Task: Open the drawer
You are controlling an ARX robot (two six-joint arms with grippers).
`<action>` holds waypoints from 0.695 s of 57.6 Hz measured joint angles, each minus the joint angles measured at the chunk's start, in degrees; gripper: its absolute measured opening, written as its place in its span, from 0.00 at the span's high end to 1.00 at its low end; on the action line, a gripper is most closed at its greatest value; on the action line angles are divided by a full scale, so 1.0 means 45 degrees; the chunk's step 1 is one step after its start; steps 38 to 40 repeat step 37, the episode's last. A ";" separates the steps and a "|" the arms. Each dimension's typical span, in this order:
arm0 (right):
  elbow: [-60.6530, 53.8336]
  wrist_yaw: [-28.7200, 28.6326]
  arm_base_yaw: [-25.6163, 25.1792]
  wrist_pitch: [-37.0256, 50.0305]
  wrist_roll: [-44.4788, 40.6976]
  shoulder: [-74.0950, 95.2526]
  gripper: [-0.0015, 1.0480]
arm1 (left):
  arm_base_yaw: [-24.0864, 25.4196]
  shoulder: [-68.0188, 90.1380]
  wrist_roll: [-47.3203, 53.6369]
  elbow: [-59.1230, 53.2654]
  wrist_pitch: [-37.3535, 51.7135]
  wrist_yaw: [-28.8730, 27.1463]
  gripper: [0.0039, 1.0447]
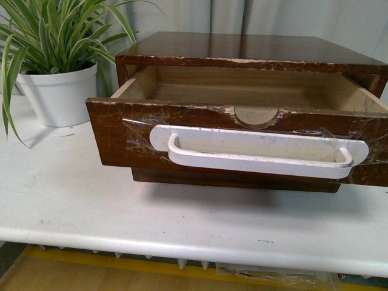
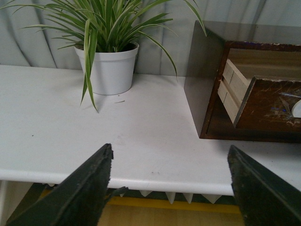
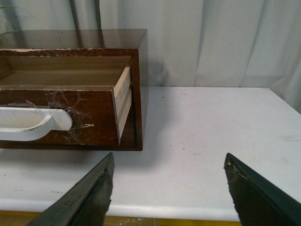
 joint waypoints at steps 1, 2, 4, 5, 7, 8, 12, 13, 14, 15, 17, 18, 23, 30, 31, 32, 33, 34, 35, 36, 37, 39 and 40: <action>0.0000 0.0000 0.0000 0.0000 0.0000 0.0000 0.26 | 0.0000 0.0000 0.0000 0.0000 0.0000 0.0000 0.24; 0.0000 0.0000 0.0000 0.0000 0.0000 0.0000 0.22 | 0.0000 0.0000 0.0000 0.0000 0.0000 0.0000 0.20; 0.0000 0.0000 0.0000 0.0000 0.0000 0.0000 0.17 | 0.0000 0.0000 0.0000 0.0000 0.0000 0.0000 0.15; 0.0000 0.0000 0.0000 0.0000 0.0000 0.0000 0.14 | 0.0000 0.0000 0.0000 0.0000 0.0000 0.0000 0.11; 0.0000 0.0000 0.0000 0.0000 0.0005 0.0000 0.09 | 0.0000 0.0000 0.0000 0.0000 0.0000 0.0000 0.06; 0.0000 0.0000 0.0000 0.0000 0.0015 0.0000 0.07 | 0.0000 0.0000 0.0005 0.0000 0.0000 0.0000 0.04; 0.0000 0.0000 0.0000 0.0000 0.0005 0.0000 0.09 | 0.0000 0.0000 0.0005 0.0000 0.0000 0.0000 0.06; 0.0000 0.0000 0.0000 0.0000 0.0010 0.0000 0.09 | 0.0000 0.0000 0.0005 0.0000 0.0000 0.0000 0.06; 0.0000 0.0000 0.0000 0.0000 0.0005 -0.0005 0.09 | 0.0000 0.0000 0.0005 0.0000 0.0000 0.0000 0.06; 0.0000 0.0000 0.0000 0.0000 0.0010 0.0000 0.09 | 0.0000 0.0000 0.0005 0.0000 0.0000 0.0000 0.06; 0.0000 0.0000 0.0000 0.0000 0.0005 0.0000 0.09 | 0.0000 0.0000 0.0005 0.0000 0.0000 0.0000 0.06; 0.0000 0.0000 0.0000 0.0000 0.0010 -0.0005 0.09 | 0.0000 0.0000 0.0005 0.0000 0.0000 0.0000 0.06; 0.0000 0.0000 0.0000 0.0000 0.0010 0.0000 0.09 | 0.0000 0.0000 0.0005 0.0000 0.0000 0.0000 0.06; 0.0000 0.0000 0.0000 0.0000 0.0010 0.0000 0.09 | 0.0000 0.0000 0.0005 0.0000 0.0000 0.0000 0.06; 0.0000 0.0000 0.0000 0.0000 0.0010 0.0000 0.09 | 0.0000 0.0000 0.0005 0.0000 0.0000 0.0000 0.06; 0.0000 0.0000 0.0000 0.0000 0.0010 -0.0005 0.09 | 0.0000 0.0000 0.0005 0.0000 0.0000 0.0000 0.06; 0.0000 0.0000 0.0000 0.0000 0.0010 0.0000 0.09 | 0.0000 0.0000 0.0005 0.0000 0.0000 0.0000 0.06; 0.0000 0.0000 0.0000 0.0000 0.0010 -0.0005 0.09 | 0.0000 0.0000 0.0005 0.0000 0.0000 0.0000 0.06; 0.0000 0.0000 0.0000 0.0000 0.0005 -0.0005 0.09 | 0.0000 0.0000 0.0005 0.0000 0.0000 0.0000 0.06; 0.0000 0.0000 0.0000 0.0000 0.0010 0.0000 0.09 | 0.0000 0.0000 0.0005 0.0000 0.0000 0.0000 0.06; 0.0000 0.0000 0.0000 0.0000 0.0010 -0.0005 0.09 | 0.0000 0.0000 0.0005 0.0000 0.0000 0.0000 0.06; 0.0000 0.0000 0.0000 0.0000 0.0010 -0.0005 0.09 | 0.0000 0.0000 0.0005 0.0000 0.0000 0.0000 0.06; 0.0000 0.0000 0.0000 0.0000 0.0010 -0.0005 0.09 | 0.0000 0.0000 0.0005 0.0000 0.0000 0.0000 0.06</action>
